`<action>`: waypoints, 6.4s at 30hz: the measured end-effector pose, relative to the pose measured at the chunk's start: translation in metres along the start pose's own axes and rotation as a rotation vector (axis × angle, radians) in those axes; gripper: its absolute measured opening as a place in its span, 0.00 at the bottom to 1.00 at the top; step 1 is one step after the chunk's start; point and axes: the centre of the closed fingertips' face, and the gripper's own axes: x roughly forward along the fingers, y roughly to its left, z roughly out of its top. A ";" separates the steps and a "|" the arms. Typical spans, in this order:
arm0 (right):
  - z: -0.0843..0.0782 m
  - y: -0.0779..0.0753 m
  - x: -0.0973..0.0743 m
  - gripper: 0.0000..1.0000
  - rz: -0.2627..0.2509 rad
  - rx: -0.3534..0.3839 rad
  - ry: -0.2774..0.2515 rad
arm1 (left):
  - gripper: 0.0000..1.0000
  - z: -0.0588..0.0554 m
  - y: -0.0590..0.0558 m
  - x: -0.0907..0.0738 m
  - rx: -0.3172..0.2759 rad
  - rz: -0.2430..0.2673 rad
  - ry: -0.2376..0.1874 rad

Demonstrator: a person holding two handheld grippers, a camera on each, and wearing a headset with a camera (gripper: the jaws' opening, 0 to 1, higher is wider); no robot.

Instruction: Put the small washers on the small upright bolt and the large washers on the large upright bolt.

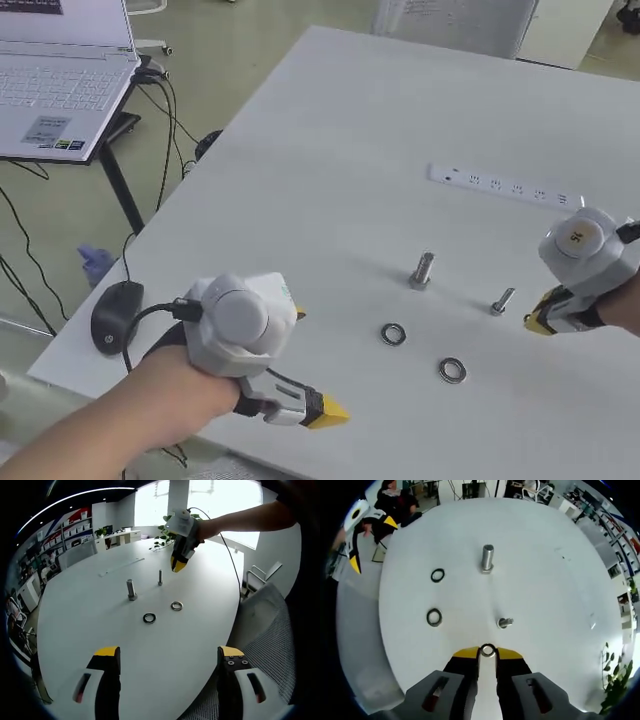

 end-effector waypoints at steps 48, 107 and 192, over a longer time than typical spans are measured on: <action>0.024 -0.027 0.030 0.13 0.010 -0.004 -0.002 | 0.80 -0.008 0.007 0.001 -0.029 -0.006 0.020; 0.016 -0.025 0.059 0.26 0.025 -0.047 0.039 | 0.74 -0.029 0.005 -0.009 -0.051 0.007 0.067; 0.027 0.101 0.077 0.32 0.120 -0.137 -0.027 | 0.89 -0.008 -0.005 -0.026 -0.046 0.010 -0.031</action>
